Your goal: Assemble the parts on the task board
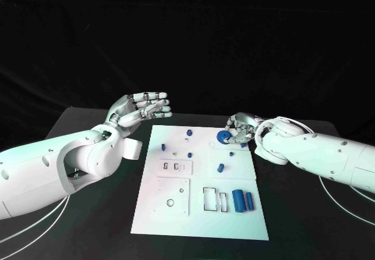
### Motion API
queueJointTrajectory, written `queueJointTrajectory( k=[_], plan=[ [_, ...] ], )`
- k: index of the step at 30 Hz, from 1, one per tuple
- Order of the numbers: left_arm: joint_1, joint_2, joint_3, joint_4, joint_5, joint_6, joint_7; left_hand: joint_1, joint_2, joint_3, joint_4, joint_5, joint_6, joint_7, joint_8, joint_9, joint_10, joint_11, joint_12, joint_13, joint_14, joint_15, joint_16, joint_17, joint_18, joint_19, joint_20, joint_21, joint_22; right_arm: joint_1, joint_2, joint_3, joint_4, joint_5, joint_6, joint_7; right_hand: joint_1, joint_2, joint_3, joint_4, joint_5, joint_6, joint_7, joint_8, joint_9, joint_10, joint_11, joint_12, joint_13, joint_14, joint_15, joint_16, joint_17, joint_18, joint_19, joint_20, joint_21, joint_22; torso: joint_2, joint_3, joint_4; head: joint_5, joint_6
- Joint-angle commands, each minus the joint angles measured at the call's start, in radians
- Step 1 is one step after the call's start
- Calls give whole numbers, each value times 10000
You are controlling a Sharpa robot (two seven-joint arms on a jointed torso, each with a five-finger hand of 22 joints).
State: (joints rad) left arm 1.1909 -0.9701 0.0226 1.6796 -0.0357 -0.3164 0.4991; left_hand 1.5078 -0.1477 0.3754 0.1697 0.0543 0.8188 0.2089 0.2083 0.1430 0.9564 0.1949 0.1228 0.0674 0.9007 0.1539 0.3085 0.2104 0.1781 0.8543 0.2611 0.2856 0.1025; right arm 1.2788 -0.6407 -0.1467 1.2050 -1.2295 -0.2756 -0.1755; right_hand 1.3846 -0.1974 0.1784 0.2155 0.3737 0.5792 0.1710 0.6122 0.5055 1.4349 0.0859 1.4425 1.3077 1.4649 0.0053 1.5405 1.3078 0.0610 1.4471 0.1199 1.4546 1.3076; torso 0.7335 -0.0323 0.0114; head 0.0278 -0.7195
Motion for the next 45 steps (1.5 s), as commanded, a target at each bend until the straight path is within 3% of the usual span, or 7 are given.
queueJointTrajectory(
  k=[1, 7, 9, 19, 27, 35, 45],
  plan=[
    [11, 11, 8, 26, 16, 130, 65, -30, -86, 45, -1, -5, 62, 387, -14, -1, 64, 18, -46, -15, -43, 19, -47, 15, 49, 38, 9, 13, -12, -28, 28, -7, -30, -246, 339, -79, 92, 39, 105, 25, -14, -28, -6, 79, 11, 110, -4, 45, 1022, 858, 81, 74, 1668, -173, 92, 7, 48, 1061, 0, -7, -7, 14, -24],
    [12, 3, 8, 32, 16, 84, 92, -30, -86, 45, -1, -5, 62, 387, -14, -1, 64, 18, -46, -15, -43, 19, -47, 15, 49, 38, 9, 13, -12, -41, 37, -9, -59, -264, 424, -100, -40, 243, 631, 252, -198, 338, -59, 145, -104, 266, -55, 168, 1172, 870, 41, 95, 1735, -211, 206, -23, 157, 1226, -3, -8, -9, 15, -31],
    [12, 2, 8, 33, 16, 81, 93, -30, -86, 45, -1, -5, 62, 387, -14, -1, 64, 18, -46, -15, -43, 19, -47, 15, 49, 38, 9, 13, -12, -43, 45, -9, -68, -247, 427, -57, -98, 228, 997, 331, -532, 614, -91, 26, -228, 326, -85, 213, 1237, 872, 16, 98, 1746, -216, 220, -47, 171, 1257, -5, -9, -10, 19, -35],
    [12, -2, 8, 31, 16, 83, 92, -30, -86, 45, -1, -5, 62, 387, -14, -1, 64, 18, -46, -15, -43, 19, -47, 15, 49, 38, 9, 13, -12, -46, 79, -9, -91, -274, 273, 77, -302, 87, 2139, 288, -553, 1600, -236, -568, -543, 549, -218, 393, 1497, 888, -104, 114, 1819, -250, 311, -158, 251, 1410, -4, 0, -12, 27, -30],
    [12, -7, 8, 29, 16, 86, 86, -30, -86, 45, -1, -5, 62, 387, -14, -1, 64, 18, -46, -15, -43, 19, -47, 15, 49, 38, 9, 13, -12, -46, 16, -8, 111, -833, -559, -326, -446, 87, 2384, 245, -568, 1827, -274, -708, -558, 635, -253, 470, 1602, 899, -131, 126, 1869, -271, 368, -186, 304, 1491, 3, 4, -9, 25, 19],
    [12, -5, 8, -3, 16, 84, 91, -39, -96, 71, -28, -5, 44, 395, -27, -6, 50, 24, -67, -19, -38, 20, -50, 25, 50, 42, 8, 16, -18, -20, -145, 16, 898, -1759, -1620, -811, -607, -23, 2473, 202, -582, 1995, -315, -802, -543, 689, -287, 515, 1664, 909, -159, 137, 1914, -300, 447, -209, 380, 1597, -3, 7, -15, 31, 34],
    [12, 31, 8, -13, 16, 110, 91, -39, -96, 71, -28, -5, 44, 395, -27, -6, 50, 24, -67, -19, -38, 20, -50, 25, 50, 42, 8, 16, -18, 31, 269, 38, 1564, -2454, -1858, -849, -617, -55, 2502, 171, -580, 2019, -323, -835, -541, 714, -296, 540, 1698, 913, -167, 141, 1930, -316, 488, -216, 421, 1652, 14, 3, 11, 24, 51]
  ],
)
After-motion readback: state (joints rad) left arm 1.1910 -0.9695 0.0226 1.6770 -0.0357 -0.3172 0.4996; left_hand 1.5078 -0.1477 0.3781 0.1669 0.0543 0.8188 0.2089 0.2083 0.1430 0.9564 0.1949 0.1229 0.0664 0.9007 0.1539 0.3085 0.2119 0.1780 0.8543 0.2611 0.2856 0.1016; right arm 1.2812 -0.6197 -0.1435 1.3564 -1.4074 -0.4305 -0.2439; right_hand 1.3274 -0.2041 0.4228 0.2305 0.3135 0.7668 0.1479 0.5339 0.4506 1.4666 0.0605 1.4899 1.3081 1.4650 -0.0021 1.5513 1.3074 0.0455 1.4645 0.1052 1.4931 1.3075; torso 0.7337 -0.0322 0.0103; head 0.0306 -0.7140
